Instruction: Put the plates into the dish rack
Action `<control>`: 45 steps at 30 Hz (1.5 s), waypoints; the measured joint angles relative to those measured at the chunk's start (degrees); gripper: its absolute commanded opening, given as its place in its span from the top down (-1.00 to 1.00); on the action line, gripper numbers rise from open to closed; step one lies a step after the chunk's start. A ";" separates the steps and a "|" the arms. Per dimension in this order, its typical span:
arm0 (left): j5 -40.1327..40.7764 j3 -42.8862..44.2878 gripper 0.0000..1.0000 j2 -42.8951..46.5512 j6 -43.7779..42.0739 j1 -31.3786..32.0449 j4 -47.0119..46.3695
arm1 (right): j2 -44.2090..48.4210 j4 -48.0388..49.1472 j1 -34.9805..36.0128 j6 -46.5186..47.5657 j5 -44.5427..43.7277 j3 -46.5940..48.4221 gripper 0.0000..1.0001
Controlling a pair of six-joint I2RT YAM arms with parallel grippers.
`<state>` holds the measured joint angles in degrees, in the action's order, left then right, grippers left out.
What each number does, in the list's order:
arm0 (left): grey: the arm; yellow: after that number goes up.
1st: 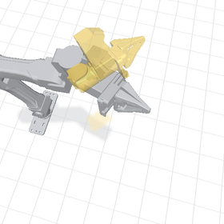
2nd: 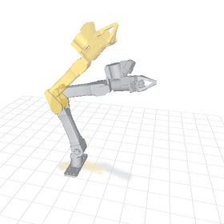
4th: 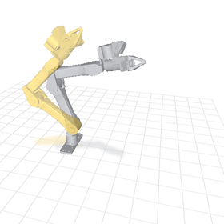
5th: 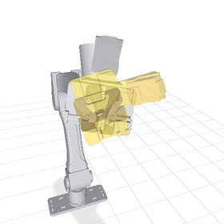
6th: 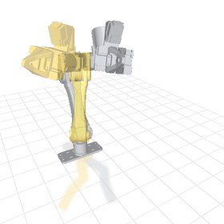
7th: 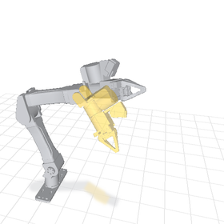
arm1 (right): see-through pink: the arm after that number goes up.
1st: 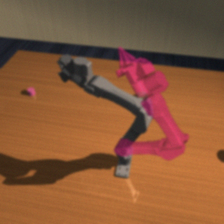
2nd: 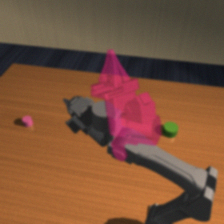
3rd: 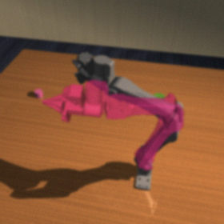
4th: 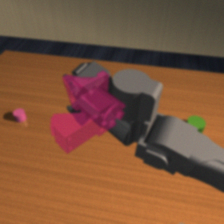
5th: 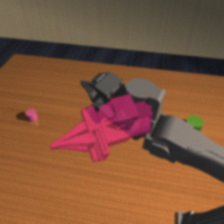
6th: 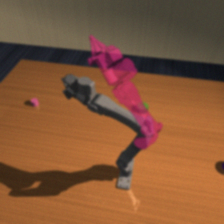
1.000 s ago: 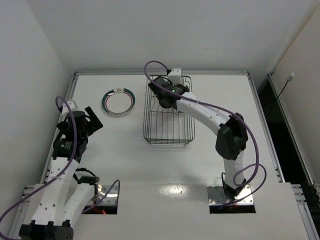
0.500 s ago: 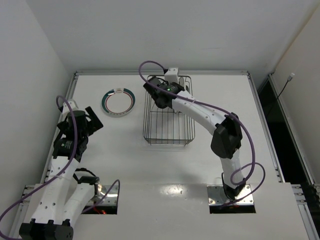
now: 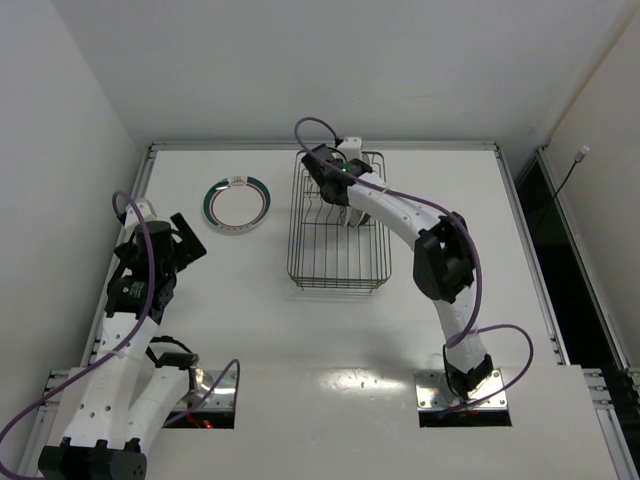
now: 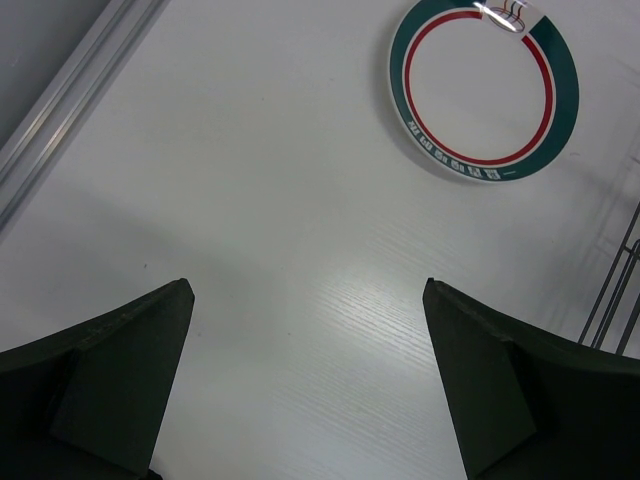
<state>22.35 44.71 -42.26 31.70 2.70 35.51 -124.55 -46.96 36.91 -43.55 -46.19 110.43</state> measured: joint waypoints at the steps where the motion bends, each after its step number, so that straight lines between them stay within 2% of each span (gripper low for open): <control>1: 0.00 0.00 -0.98 0.00 0.00 0.00 0.00 | 0.44 0.17 -0.28 0.11 1.05 -0.28 0.62; 2: 0.00 0.00 -0.98 0.00 0.00 0.00 0.00 | 0.74 0.22 -0.52 0.31 1.95 -0.46 0.55; 4: 0.00 0.00 -0.98 -0.07 0.00 0.00 0.00 | 1.46 -0.31 -0.94 0.74 3.87 -1.20 0.19; 7: 0.00 0.00 -0.98 -0.46 0.00 0.00 0.00 | 2.78 -1.31 -1.31 2.05 7.41 -1.38 -0.04; 14: -2.78 -0.35 -0.98 -3.78 1.95 0.02 -2.89 | 12.70 -3.91 -1.20 4.74 12.66 -4.44 -0.04; 17: -6.49 0.00 -0.98 -8.57 5.09 0.02 -6.14 | 21.75 -2.51 -1.18 6.10 16.70 -9.40 -0.04; 21: -14.23 1.60 -0.93 -19.47 8.44 -1.90 -11.93 | 33.57 1.99 -1.01 7.74 24.35 -16.39 -0.04; 26: -26.21 0.33 -0.88 -30.32 12.98 -8.50 -21.24 | 46.95 7.82 -0.02 8.15 30.80 -29.66 -0.01; 28: -30.58 -1.57 -0.88 -33.38 15.58 -11.06 -26.05 | 53.83 10.88 0.07 7.48 32.87 -39.28 0.01; 33: -36.00 -2.16 -0.80 -44.44 20.50 -12.92 -37.42 | 68.13 11.19 0.04 4.70 35.47 -54.82 0.01; 36: -37.53 -0.55 -0.67 -51.21 22.91 -12.83 -41.29 | 73.90 10.88 0.04 3.85 35.65 -56.37 0.01; 40: -38.88 2.60 -0.21 -58.38 26.34 -12.81 -46.99 | 77.75 11.08 0.02 3.21 35.23 -56.48 0.01; 41: -39.06 3.08 0.05 -59.54 26.73 -12.81 -48.72 | 78.20 10.93 -0.04 3.13 35.10 -56.52 0.01; 42: -39.15 3.48 0.23 -60.72 27.45 -12.81 -50.14 | 78.27 10.84 -0.04 3.02 35.08 -56.63 0.01; 43: -39.08 3.69 0.65 -61.86 27.91 -12.81 -51.54 | 78.27 10.71 -0.04 2.99 35.08 -56.83 0.01; 45: -39.10 4.59 0.93 -64.22 28.02 -12.70 -52.50 | 78.53 10.12 -0.07 2.78 35.08 -57.22 0.01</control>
<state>-16.75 49.30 -106.48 59.72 -10.00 -16.99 -46.02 -36.84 36.84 -40.77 -11.11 53.21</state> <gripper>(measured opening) 0.165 0.495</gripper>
